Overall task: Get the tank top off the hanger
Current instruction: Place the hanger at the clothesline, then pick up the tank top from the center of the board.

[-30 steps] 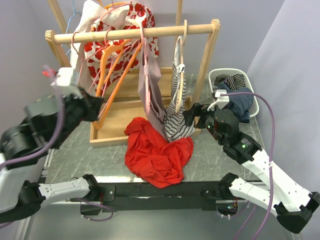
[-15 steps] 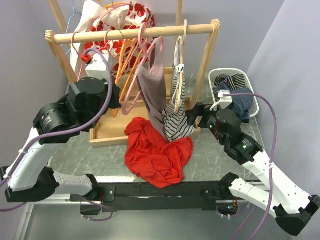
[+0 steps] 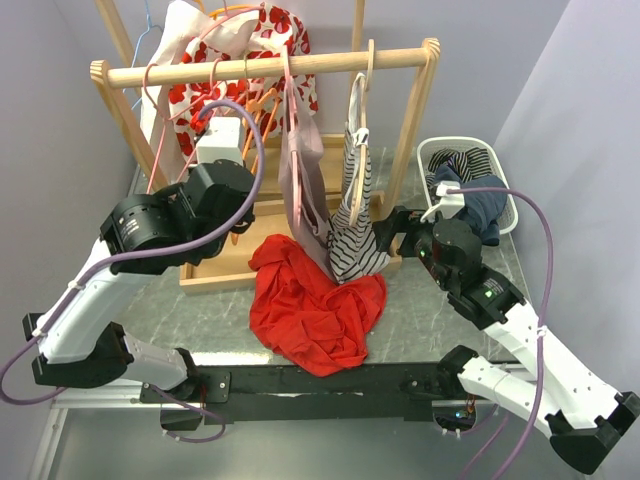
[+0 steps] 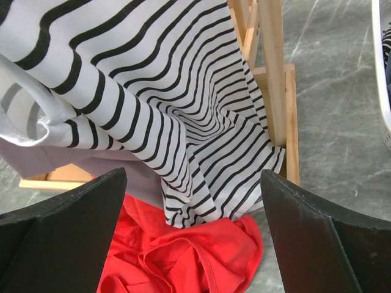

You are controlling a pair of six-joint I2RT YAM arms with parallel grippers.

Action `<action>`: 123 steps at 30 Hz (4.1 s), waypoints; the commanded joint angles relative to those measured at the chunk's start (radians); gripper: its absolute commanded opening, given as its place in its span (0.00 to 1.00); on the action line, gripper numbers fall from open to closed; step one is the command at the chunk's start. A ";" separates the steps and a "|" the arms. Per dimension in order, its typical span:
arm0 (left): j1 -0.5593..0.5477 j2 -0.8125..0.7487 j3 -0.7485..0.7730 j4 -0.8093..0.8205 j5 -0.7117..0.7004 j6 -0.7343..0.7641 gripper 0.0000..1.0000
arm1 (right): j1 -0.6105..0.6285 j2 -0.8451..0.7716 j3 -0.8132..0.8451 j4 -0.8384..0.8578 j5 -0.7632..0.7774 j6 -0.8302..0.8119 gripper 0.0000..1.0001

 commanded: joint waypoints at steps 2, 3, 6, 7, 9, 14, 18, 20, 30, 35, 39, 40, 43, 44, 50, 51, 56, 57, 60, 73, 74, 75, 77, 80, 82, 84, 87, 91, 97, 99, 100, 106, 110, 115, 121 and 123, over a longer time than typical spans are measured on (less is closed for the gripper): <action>0.000 -0.021 -0.018 -0.029 -0.041 -0.086 0.01 | -0.011 -0.047 0.003 0.025 0.000 -0.010 0.98; 0.000 -0.031 -0.035 -0.023 -0.028 -0.080 0.01 | -0.011 -0.052 0.006 0.021 0.001 -0.012 0.98; 0.000 -0.066 -0.079 0.022 0.007 -0.060 0.16 | -0.011 -0.064 0.016 -0.018 -0.002 -0.021 0.98; -0.002 -0.074 -0.090 0.032 0.018 -0.055 0.19 | -0.011 -0.066 0.019 -0.045 0.007 -0.025 0.98; -0.002 -0.099 -0.107 0.058 0.035 -0.046 0.20 | -0.011 -0.058 0.026 -0.084 0.029 -0.021 0.97; 0.000 -0.126 -0.110 0.080 0.035 -0.026 0.39 | -0.011 -0.073 -0.010 -0.110 0.017 -0.005 0.97; 0.000 -0.145 -0.107 0.092 0.056 -0.002 0.52 | -0.011 -0.093 -0.029 -0.113 -0.002 0.022 0.98; -0.002 -0.160 -0.118 0.115 0.074 0.003 0.54 | -0.009 -0.092 -0.035 -0.137 -0.009 0.030 0.98; -0.002 -0.373 -0.269 0.349 0.394 0.191 0.84 | -0.011 0.049 -0.116 -0.234 -0.190 0.110 0.99; -0.002 -0.484 -0.369 0.519 0.816 0.262 0.99 | -0.009 0.166 -0.193 -0.173 -0.409 0.131 1.00; 0.000 -0.435 -0.398 0.410 0.984 0.245 1.00 | -0.002 0.213 -0.242 -0.099 -0.473 0.186 1.00; -0.002 -0.409 -0.423 0.384 1.025 0.244 0.99 | -0.002 0.218 -0.257 -0.088 -0.482 0.192 1.00; -0.016 -0.418 -0.525 0.373 1.023 0.219 0.99 | -0.002 0.232 -0.285 -0.056 -0.511 0.212 1.00; -0.022 -0.429 -0.556 0.385 1.018 0.209 0.99 | 0.000 0.245 -0.290 -0.050 -0.514 0.222 1.00; -0.060 -0.429 -0.700 0.387 1.015 0.181 0.99 | 0.006 0.281 -0.274 -0.059 -0.473 0.232 1.00; -0.065 -0.427 -0.717 0.381 1.003 0.172 0.99 | 0.007 0.279 -0.271 -0.058 -0.470 0.234 1.00; -0.069 -0.418 -0.842 0.355 0.689 0.011 0.99 | 0.006 0.281 -0.268 -0.038 -0.479 0.246 1.00; -0.069 -0.410 -0.865 0.356 0.665 -0.020 1.00 | 0.006 0.285 -0.271 -0.032 -0.482 0.251 1.00; -0.072 -0.406 -0.946 0.408 0.622 -0.116 0.99 | 0.012 0.307 -0.274 -0.007 -0.494 0.268 1.00; -0.083 -0.390 -1.259 0.612 0.576 -0.330 0.99 | 0.052 0.483 -0.265 0.053 -0.347 0.324 1.00; -0.083 -0.390 -1.289 0.623 0.575 -0.330 0.99 | 0.053 0.494 -0.268 0.068 -0.345 0.323 1.00; -0.083 -0.383 -1.303 0.634 0.567 -0.342 1.00 | 0.055 0.515 -0.270 0.077 -0.341 0.323 1.00; -0.083 -0.373 -1.345 0.663 0.549 -0.364 1.00 | 0.055 0.540 -0.270 0.102 -0.351 0.323 0.96; -0.083 -0.372 -1.389 0.732 0.561 -0.391 0.99 | 0.056 0.575 -0.271 0.113 -0.376 0.324 0.40; -0.080 -0.369 -1.409 0.772 0.571 -0.402 1.00 | 0.055 0.568 -0.283 0.110 -0.367 0.340 0.00; -0.082 -0.344 -1.415 0.792 0.569 -0.402 0.99 | 0.056 0.524 -0.300 0.078 -0.344 0.354 0.00; -0.079 -0.294 -1.397 0.772 0.544 -0.379 1.00 | 0.053 0.401 -0.320 -0.040 -0.244 0.416 0.00; -0.072 -0.255 -1.377 0.775 0.515 -0.338 0.99 | 0.053 0.180 -0.325 -0.284 -0.079 0.511 0.00; 0.018 -0.240 -1.411 0.923 0.555 -0.269 1.00 | 0.023 -0.021 -0.343 -0.383 -0.040 0.570 0.10; 0.064 -0.220 -1.426 1.011 0.596 -0.246 0.99 | 0.023 0.006 -0.348 -0.372 -0.068 0.558 0.18; 0.075 -0.211 -1.434 1.031 0.602 -0.239 0.99 | 0.023 0.017 -0.349 -0.351 -0.081 0.550 0.25; 0.125 -0.125 -1.451 1.112 0.608 -0.209 0.99 | 0.024 0.062 -0.346 -0.234 -0.189 0.495 0.66; 0.130 -0.105 -1.487 1.176 0.633 -0.203 0.99 | 0.023 0.101 -0.339 -0.185 -0.262 0.446 0.82; 0.135 -0.006 -1.498 1.243 0.728 -0.189 0.99 | 0.024 0.149 -0.343 -0.165 -0.312 0.436 0.84; 0.135 0.064 -1.488 1.393 0.981 -0.140 0.96 | 0.024 0.144 -0.382 -0.145 -0.342 0.447 0.92; 0.135 0.067 -1.494 1.489 1.135 -0.129 0.95 | 0.023 0.143 -0.392 -0.137 -0.351 0.450 0.94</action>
